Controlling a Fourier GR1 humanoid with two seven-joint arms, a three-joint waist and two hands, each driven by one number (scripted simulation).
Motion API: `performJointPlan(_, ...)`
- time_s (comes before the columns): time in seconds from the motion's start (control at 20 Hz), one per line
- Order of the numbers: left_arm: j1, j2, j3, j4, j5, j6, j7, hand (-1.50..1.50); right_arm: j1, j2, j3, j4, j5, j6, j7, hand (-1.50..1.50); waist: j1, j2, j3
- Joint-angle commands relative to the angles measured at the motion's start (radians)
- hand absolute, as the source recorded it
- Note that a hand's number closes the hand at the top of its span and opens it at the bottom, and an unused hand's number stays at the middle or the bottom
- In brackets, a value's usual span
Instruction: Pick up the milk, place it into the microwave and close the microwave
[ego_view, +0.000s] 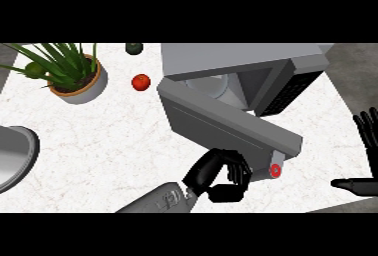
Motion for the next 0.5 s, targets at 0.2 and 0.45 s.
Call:
performJointPlan(0.2,-0.196,-0.020,0.046,0.040,0.073,0.098,-0.053,1.50,-0.031,-0.027,0.039,-0.064,-0.027,0.094,0.018,-1.50,-0.075,0.014,-0.001)
performJointPlan(0.45,-0.292,-0.021,0.074,0.077,0.133,0.126,-0.046,1.50,-0.083,-0.070,0.031,-0.096,-0.053,0.098,0.066,-1.50,-0.112,0.025,0.001)
